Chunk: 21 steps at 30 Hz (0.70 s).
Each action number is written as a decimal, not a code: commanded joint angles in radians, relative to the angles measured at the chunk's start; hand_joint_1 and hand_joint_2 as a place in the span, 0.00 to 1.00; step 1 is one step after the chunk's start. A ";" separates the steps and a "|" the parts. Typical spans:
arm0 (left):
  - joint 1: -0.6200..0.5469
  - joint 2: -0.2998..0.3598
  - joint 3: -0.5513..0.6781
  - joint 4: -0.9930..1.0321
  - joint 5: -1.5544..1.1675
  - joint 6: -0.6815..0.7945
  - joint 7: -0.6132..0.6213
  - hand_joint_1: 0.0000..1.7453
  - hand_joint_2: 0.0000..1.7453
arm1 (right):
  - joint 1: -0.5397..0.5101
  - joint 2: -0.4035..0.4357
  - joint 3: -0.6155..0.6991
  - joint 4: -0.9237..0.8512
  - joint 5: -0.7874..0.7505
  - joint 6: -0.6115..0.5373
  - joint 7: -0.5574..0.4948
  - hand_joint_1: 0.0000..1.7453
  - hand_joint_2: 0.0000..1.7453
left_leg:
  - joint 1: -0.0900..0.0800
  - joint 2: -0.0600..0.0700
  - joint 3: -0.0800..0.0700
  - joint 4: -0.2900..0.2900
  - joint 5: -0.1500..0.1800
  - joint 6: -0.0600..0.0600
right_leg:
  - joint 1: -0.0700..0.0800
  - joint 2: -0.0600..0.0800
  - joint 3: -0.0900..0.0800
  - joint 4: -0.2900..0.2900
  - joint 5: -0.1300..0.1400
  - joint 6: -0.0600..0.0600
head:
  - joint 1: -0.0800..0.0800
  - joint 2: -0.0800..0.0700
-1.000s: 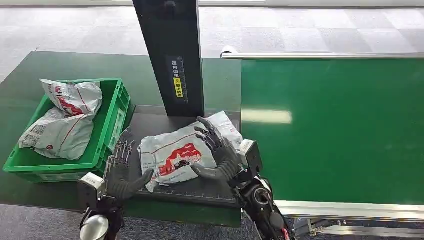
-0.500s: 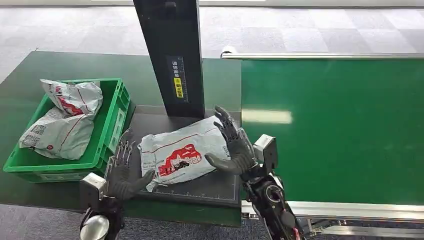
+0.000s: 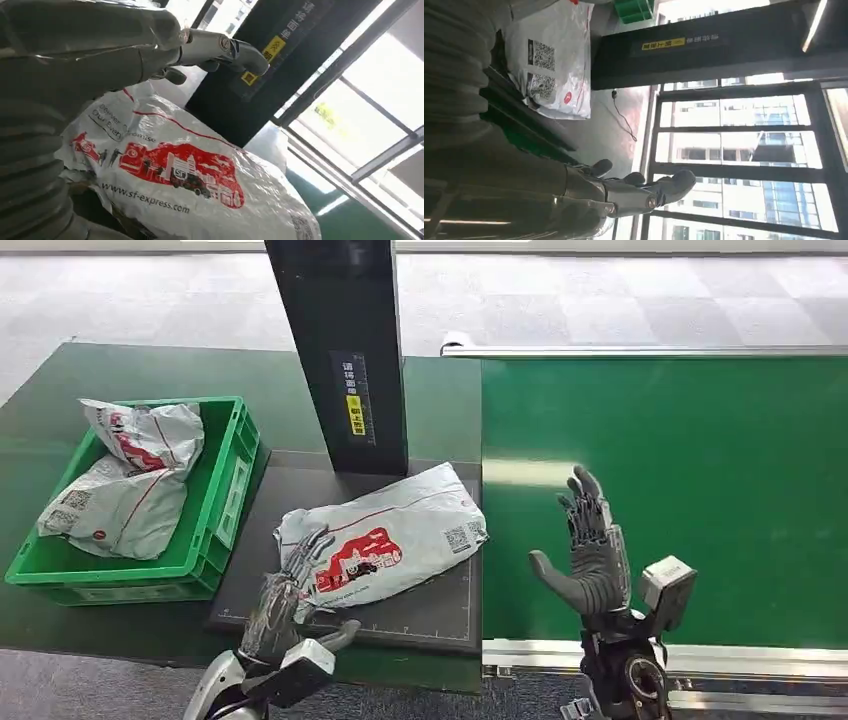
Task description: Moved the parcel from conveyor to table for the left to box.
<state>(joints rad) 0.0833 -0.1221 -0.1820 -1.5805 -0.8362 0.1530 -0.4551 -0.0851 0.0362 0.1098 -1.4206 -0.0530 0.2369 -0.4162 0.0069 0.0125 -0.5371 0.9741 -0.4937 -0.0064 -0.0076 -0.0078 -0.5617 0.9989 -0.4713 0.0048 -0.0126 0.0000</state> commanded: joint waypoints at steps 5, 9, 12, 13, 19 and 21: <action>-0.245 0.025 -0.216 0.328 -0.177 0.134 0.080 0.00 1.00 | -0.015 0.042 -0.128 -0.030 0.017 -0.001 0.024 0.00 1.00 | -0.001 -0.006 0.000 -0.001 0.002 0.000 | -0.001 -0.004 0.001 -0.001 0.001 0.000 | 0.000 0.000; -0.264 0.024 -0.222 0.347 -0.171 0.139 0.084 0.00 1.00 | -0.020 0.044 -0.126 -0.029 0.018 0.000 0.026 0.00 1.00 | 0.000 -0.003 0.000 -0.001 0.002 0.000 | 0.000 -0.002 0.001 -0.001 0.001 0.000 | 0.000 0.000; -0.289 0.029 -0.245 0.373 -0.239 0.202 0.134 0.00 1.00 | -0.035 0.047 -0.120 -0.023 0.020 0.001 0.026 0.00 1.00 | 0.000 -0.002 0.001 -0.001 0.002 0.000 | 0.000 -0.001 0.001 -0.001 0.001 0.000 | 0.000 0.000; -0.303 0.025 -0.247 0.393 -0.246 0.209 0.140 0.00 1.00 | -0.042 0.046 -0.118 -0.020 0.019 0.003 0.025 0.00 1.00 | 0.000 -0.002 0.000 0.000 0.001 0.000 | 0.000 -0.001 0.001 0.000 0.001 0.000 | 0.000 0.000; -0.424 -0.003 -0.258 0.582 -0.399 0.304 0.233 0.00 1.00 | -0.086 0.038 -0.110 -0.017 0.012 -0.015 0.035 0.00 1.00 | 0.000 -0.003 -0.001 0.000 0.002 0.000 | 0.000 -0.002 0.000 0.000 0.002 0.000 | 0.000 0.000; -0.463 -0.008 -0.261 0.651 -0.436 0.303 0.257 0.00 1.00 | -0.080 0.037 -0.112 -0.028 0.006 -0.025 0.037 0.00 1.00 | 0.000 -0.004 -0.001 0.000 0.003 0.000 | 0.000 -0.002 0.000 -0.001 0.002 0.000 | 0.000 0.000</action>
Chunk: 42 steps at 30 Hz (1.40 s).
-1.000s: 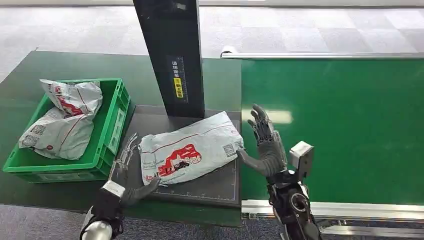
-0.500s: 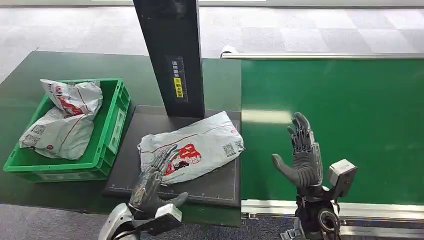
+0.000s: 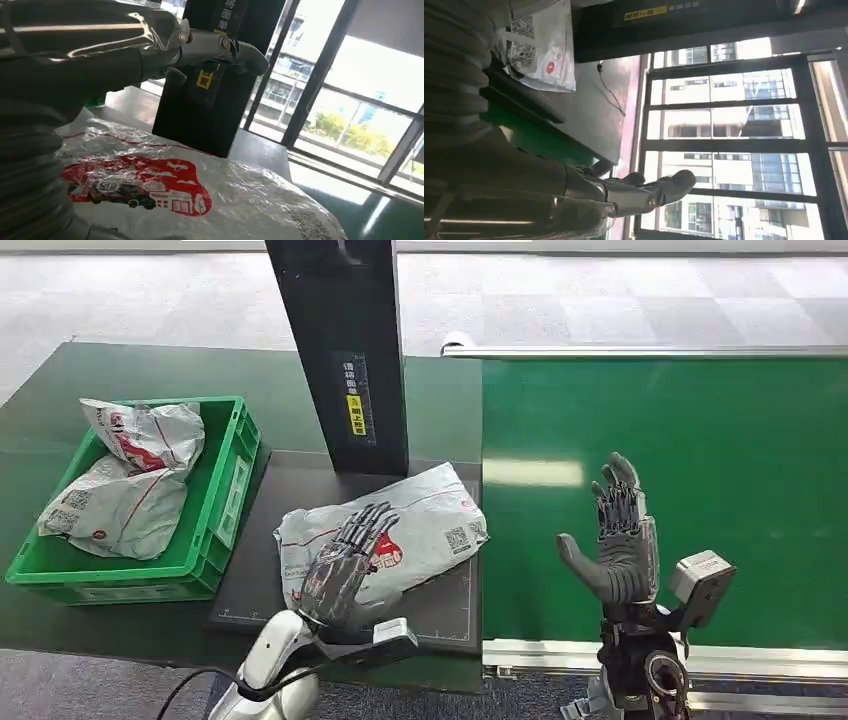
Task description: Moved the parcel from conveyor to table for the left to box.
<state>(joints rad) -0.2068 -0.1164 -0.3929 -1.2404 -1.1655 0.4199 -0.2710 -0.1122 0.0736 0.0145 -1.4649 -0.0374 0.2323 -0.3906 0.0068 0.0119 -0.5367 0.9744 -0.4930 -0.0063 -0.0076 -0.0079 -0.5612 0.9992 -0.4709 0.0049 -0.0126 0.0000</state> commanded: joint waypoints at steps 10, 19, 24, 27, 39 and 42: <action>-0.194 -0.015 -0.071 0.470 -0.141 0.048 0.073 0.00 1.00 | -0.039 -0.008 -0.031 -0.008 -0.020 -0.035 -0.004 0.00 1.00 | 0.000 -0.001 0.001 0.000 0.001 0.000 | 0.000 0.000 0.001 0.000 0.000 0.000 | 0.000 0.000; -0.228 -0.039 -0.065 0.600 -0.096 0.007 0.035 0.00 1.00 | -0.036 -0.003 -0.050 -0.018 -0.027 -0.057 -0.016 0.00 1.00 | -0.001 -0.001 0.002 -0.001 0.001 0.001 | -0.001 0.000 0.003 0.000 0.001 0.000 | 0.000 0.000; -0.221 -0.037 -0.053 0.594 -0.070 0.005 0.031 1.00 1.00 | -0.031 0.003 -0.052 -0.019 -0.028 -0.059 -0.018 0.00 1.00 | 0.000 0.000 0.004 -0.002 0.002 0.001 | -0.001 0.000 0.006 -0.002 0.002 0.000 | 0.000 0.000; -0.210 -0.023 -0.049 0.563 -0.057 -0.010 0.031 1.00 1.00 | -0.032 0.001 -0.049 -0.012 -0.029 -0.060 -0.022 0.00 1.00 | 0.000 0.000 0.005 -0.002 0.002 0.000 | -0.001 0.000 0.006 -0.002 0.002 0.000 | 0.000 0.000; -0.169 0.004 -0.030 0.493 -0.019 -0.019 0.028 1.00 1.00 | -0.038 0.000 -0.035 0.005 -0.033 -0.063 -0.029 0.00 1.00 | 0.000 0.003 0.006 -0.003 0.002 0.000 | 0.000 0.003 0.006 -0.003 0.003 0.000 | 0.000 0.000; -0.138 0.011 -0.019 0.418 0.017 0.008 0.005 1.00 1.00 | -0.025 0.006 -0.042 -0.008 -0.033 -0.071 -0.032 0.00 1.00 | 0.000 0.002 0.005 -0.003 0.002 0.000 | 0.000 0.002 0.005 -0.002 0.003 0.000 | 0.000 0.000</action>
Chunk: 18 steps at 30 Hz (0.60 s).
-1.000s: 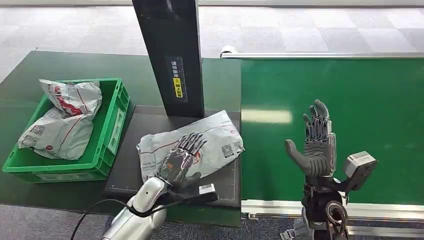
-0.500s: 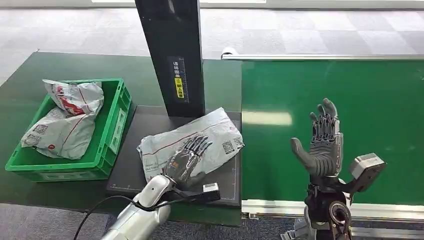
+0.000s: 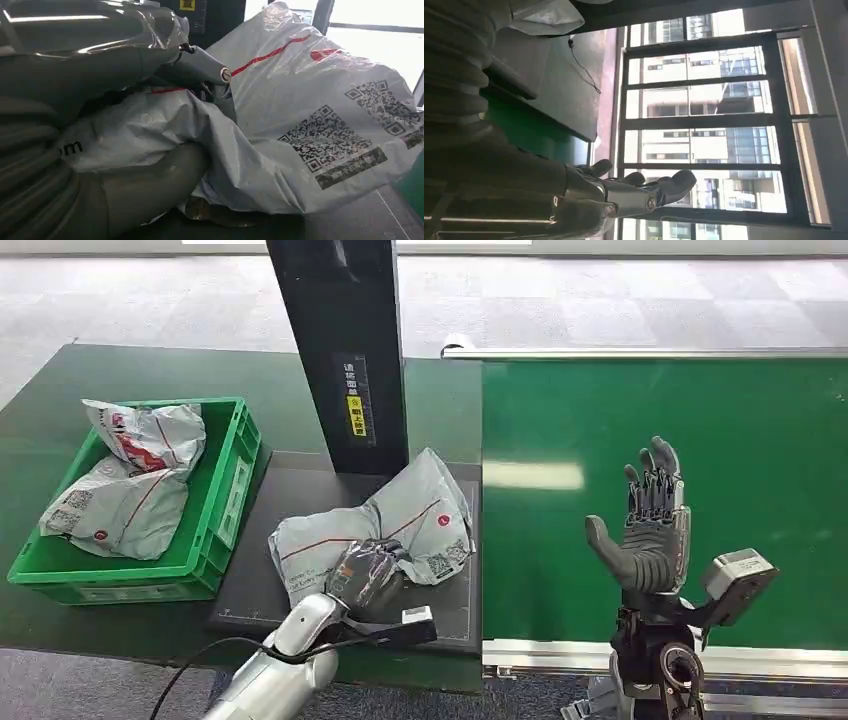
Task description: Moved the parcel from conveyor to table for the left to box.
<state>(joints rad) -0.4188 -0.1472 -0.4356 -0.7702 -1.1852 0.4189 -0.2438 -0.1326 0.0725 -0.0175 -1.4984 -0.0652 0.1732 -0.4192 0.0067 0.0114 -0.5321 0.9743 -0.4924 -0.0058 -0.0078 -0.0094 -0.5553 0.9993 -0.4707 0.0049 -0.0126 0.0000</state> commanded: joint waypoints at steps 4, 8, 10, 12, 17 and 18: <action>0.180 0.145 0.042 -0.489 0.111 0.027 -0.035 1.00 1.00 | 0.043 0.010 -0.038 -0.025 -0.004 -0.022 -0.002 0.00 1.00 | 0.000 0.003 0.000 -0.001 0.000 0.000 | 0.000 0.004 -0.002 -0.001 0.001 0.000 | 0.000 0.000; 0.231 0.242 0.200 -0.913 0.136 0.049 0.005 1.00 1.00 | 0.079 0.014 -0.069 -0.044 -0.007 -0.031 -0.012 0.00 1.00 | 0.002 0.002 -0.006 0.002 -0.001 -0.001 | 0.002 0.004 -0.007 0.001 0.000 -0.001 | 0.000 0.000; 0.213 0.280 0.309 -0.983 0.175 0.072 -0.009 1.00 1.00 | 0.087 0.018 -0.076 -0.038 -0.008 -0.032 -0.018 0.00 1.00 | 0.002 0.003 -0.008 0.003 -0.001 -0.001 | 0.002 0.004 -0.009 0.002 0.000 -0.001 | 0.000 0.000; 0.203 0.302 0.385 -0.995 0.186 0.090 -0.032 1.00 1.00 | 0.087 0.020 -0.076 -0.032 -0.006 -0.033 -0.022 0.00 1.00 | 0.003 0.005 -0.008 0.003 -0.001 -0.001 | 0.003 0.007 -0.010 0.002 0.001 -0.001 | 0.000 0.000; 0.117 0.413 0.565 -0.982 0.292 0.063 -0.098 1.00 1.00 | 0.065 0.006 -0.076 -0.007 -0.022 -0.042 -0.035 0.00 1.00 | 0.003 0.005 -0.008 0.001 0.000 -0.001 | 0.003 0.006 -0.010 0.002 0.001 -0.001 | 0.000 0.000; 0.084 0.439 0.592 -0.957 0.281 0.078 -0.095 1.00 1.00 | 0.055 0.009 -0.079 0.000 -0.028 -0.046 -0.037 0.00 1.00 | 0.003 0.005 -0.008 0.002 0.000 -0.001 | 0.003 0.006 -0.010 0.003 0.001 -0.001 | 0.000 0.000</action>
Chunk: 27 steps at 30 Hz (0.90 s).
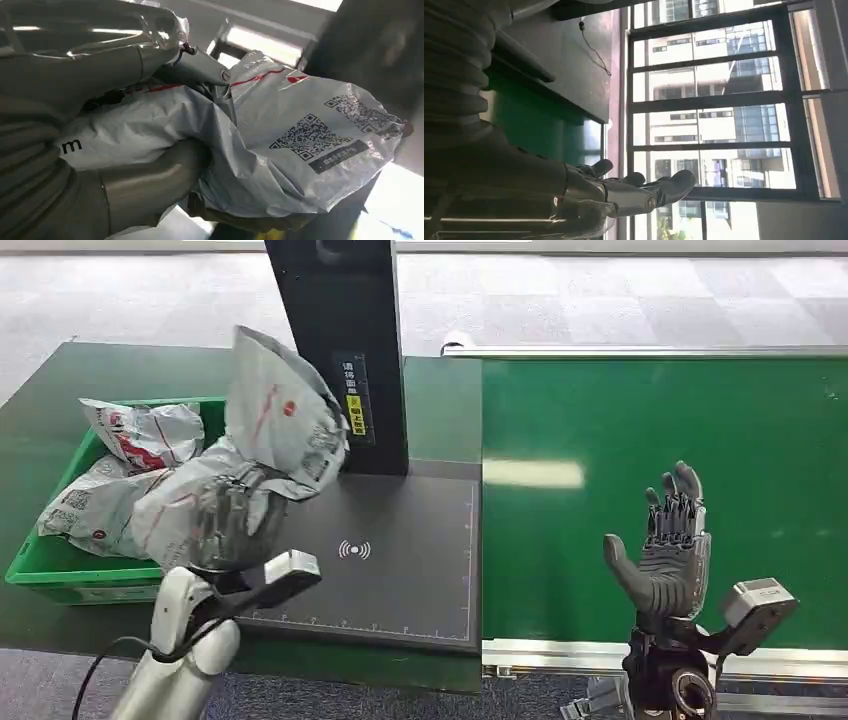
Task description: Moved the parcel from conveyor to table for the left to box.
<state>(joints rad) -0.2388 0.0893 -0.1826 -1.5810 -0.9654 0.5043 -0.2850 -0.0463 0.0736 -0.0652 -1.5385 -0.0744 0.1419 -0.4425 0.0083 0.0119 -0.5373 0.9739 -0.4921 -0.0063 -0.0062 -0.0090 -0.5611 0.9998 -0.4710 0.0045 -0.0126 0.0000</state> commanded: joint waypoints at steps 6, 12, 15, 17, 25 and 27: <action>-0.172 0.267 0.433 -0.022 -0.060 -0.014 0.003 1.00 1.00 | -0.010 0.030 -0.019 0.024 -0.027 -0.019 -0.013 0.00 1.00 | 0.001 0.001 -0.001 0.001 0.001 -0.001 | 0.001 0.002 -0.002 0.000 0.001 -0.001 | 0.000 0.000; -0.320 0.382 0.448 0.287 -0.141 -0.077 0.043 1.00 1.00 | -0.032 0.024 -0.003 0.044 -0.027 -0.016 -0.020 0.00 1.00 | 0.001 -0.001 0.000 0.000 0.002 -0.002 | 0.001 0.001 -0.001 0.001 0.001 -0.001 | 0.000 0.000; -0.478 0.404 0.370 0.491 -0.154 -0.115 0.046 0.99 1.00 | -0.080 0.010 -0.004 0.056 -0.040 -0.021 -0.009 0.00 1.00 | 0.001 -0.003 -0.002 0.002 0.002 -0.002 | 0.001 -0.002 -0.003 0.002 0.001 -0.001 | 0.000 0.000; -0.521 0.392 0.328 0.563 -0.165 -0.090 0.058 0.95 1.00 | -0.080 0.007 -0.004 0.049 -0.043 -0.024 -0.004 0.00 1.00 | 0.001 -0.005 -0.002 0.001 0.004 -0.002 | 0.001 -0.003 -0.001 0.001 0.001 0.000 | 0.001 0.000; -0.622 0.364 0.261 0.728 -0.206 -0.088 0.100 0.95 1.00 | -0.057 -0.008 0.004 0.038 -0.043 -0.026 -0.003 0.00 1.00 | 0.001 -0.004 -0.001 0.000 0.004 -0.002 | 0.001 -0.002 0.000 0.000 0.002 -0.002 | 0.000 0.000; -0.646 0.360 0.255 0.774 -0.182 -0.070 0.084 0.00 1.00 | -0.046 -0.012 0.005 0.035 -0.044 -0.035 -0.007 0.00 1.00 | 0.001 -0.005 -0.001 0.001 0.004 -0.002 | 0.001 -0.003 0.000 0.000 0.002 -0.002 | 0.000 0.000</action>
<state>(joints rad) -0.7319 0.4765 0.1488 -1.0675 -1.1627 0.4150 -0.1961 -0.0880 0.0874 -0.0751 -1.5370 -0.1137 0.1232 -0.4517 0.0085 0.0123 -0.5378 0.9744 -0.4892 -0.0087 -0.0059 -0.0086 -0.5629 1.0005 -0.4691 0.0025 -0.0122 0.0000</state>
